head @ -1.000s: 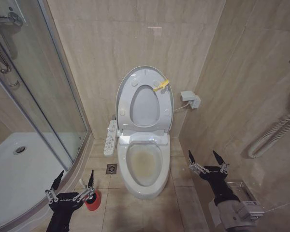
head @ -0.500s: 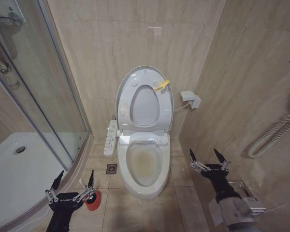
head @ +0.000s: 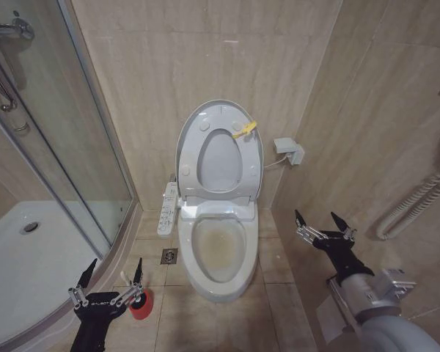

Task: Open the toilet lid, clean the toilet bowl with a toilet brush, close the toilet lid, and flush.

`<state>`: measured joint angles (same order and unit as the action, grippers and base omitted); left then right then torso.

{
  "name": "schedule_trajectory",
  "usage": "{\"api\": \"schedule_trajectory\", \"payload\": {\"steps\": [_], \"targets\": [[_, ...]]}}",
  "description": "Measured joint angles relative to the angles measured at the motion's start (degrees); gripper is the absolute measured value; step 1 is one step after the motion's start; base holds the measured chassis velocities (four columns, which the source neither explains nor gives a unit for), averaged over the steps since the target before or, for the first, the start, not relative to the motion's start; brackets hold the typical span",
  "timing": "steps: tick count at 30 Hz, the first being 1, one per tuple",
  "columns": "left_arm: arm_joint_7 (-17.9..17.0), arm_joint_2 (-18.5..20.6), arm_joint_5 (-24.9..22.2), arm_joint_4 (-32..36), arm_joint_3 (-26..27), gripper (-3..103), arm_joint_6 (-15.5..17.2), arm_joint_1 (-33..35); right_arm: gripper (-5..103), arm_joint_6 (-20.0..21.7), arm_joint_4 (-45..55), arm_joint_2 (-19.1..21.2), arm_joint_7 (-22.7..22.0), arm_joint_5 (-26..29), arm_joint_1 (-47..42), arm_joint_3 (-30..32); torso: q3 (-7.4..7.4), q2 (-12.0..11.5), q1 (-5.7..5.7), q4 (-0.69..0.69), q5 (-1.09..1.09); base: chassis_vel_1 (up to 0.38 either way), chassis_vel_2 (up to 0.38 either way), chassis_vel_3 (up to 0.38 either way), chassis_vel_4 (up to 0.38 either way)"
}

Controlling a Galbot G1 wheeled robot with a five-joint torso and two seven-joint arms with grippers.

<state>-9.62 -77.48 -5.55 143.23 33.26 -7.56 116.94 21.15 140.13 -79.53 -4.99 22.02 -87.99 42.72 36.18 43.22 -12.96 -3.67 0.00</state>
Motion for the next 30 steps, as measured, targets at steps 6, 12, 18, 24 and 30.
{"api": "schedule_trajectory", "payload": {"steps": [6, 12, 18, 24, 30], "targets": [[0.0, 0.0, 0.0, 0.0, 0.0, 100, 0.0, 0.0, 100, 0.02, -1.21, 0.19, -0.65, 0.34, 1.6, -1.41, 0.0, 0.0, 0.0, 0.0, 0.0, 0.0, 0.0, 0.0, 0.0], [0.0, 0.0, 0.0, 0.0, 0.0, 100, 0.0, 0.0, 100, -0.94, -5.29, 1.98, -1.44, 0.93, 5.9, -2.74, 0.0, 0.0, 0.0, 0.0, 0.0, 0.0, 0.0, 0.0, 0.0], [0.0, 0.0, 0.0, 0.0, 0.0, 100, 0.0, 0.0, 100, -1.85, -9.85, 3.84, -2.05, 1.24, 9.61, -3.76, 0.0, 0.0, 0.0, 0.0, 0.0, 0.0, 0.0, 0.0, 0.0], [0.0, 0.0, 0.0, 0.0, 0.0, 100, 0.0, 0.0, 100, -2.98, -15.88, 5.65, -2.44, 1.38, 14.69, -4.89, 0.0, 0.0, 0.0, 0.0, 0.01, 0.0, 0.0, 0.0, 0.0], [0.0, 0.0, 0.0, 0.0, 0.0, 100, 0.0, 0.0, 100, -3.95, -19.71, 7.0, -3.16, 3.05, 19.33, -6.05, 0.0, 0.0, 0.0, 0.0, 0.0, 0.0, 0.0, 0.0, 0.0]]}}
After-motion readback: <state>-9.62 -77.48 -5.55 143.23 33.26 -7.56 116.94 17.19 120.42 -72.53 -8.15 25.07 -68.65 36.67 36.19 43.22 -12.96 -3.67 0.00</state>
